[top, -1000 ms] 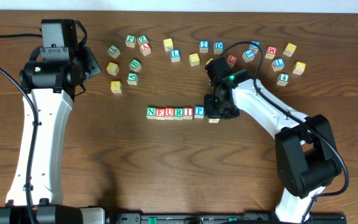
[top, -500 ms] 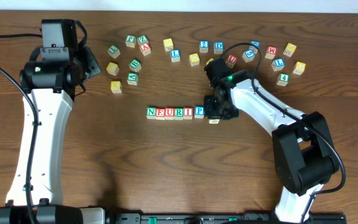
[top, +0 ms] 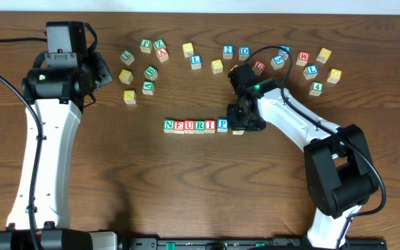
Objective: Spell out NEURIPS
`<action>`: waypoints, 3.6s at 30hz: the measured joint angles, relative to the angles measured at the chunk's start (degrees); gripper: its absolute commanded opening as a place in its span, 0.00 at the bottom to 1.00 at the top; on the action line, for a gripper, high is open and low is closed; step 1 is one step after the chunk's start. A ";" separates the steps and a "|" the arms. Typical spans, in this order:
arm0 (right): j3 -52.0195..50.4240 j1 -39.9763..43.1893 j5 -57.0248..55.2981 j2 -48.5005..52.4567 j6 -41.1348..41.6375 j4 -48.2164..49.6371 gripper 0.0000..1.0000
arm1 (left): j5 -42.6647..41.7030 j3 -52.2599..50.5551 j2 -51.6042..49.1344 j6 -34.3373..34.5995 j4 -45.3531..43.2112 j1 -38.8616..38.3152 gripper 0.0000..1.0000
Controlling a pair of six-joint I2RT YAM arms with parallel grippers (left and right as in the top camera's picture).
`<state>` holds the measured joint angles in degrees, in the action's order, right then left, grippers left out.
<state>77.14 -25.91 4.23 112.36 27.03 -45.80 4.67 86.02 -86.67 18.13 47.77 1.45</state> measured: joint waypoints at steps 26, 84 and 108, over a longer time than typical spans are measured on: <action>0.00 0.00 -0.61 0.74 0.63 1.09 0.42 | 0.00 0.00 0.00 0.00 0.02 0.00 0.50; 6.82 -3.45 -3.41 3.54 1.05 2.82 0.07 | 0.00 0.00 0.00 0.00 0.02 0.00 0.50; 6.91 -3.37 -1.40 6.21 1.01 3.32 0.03 | 0.00 0.00 0.00 0.00 0.02 0.00 0.50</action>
<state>84.05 -29.28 2.83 118.56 28.03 -42.48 4.67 86.02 -86.67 18.13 47.79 1.45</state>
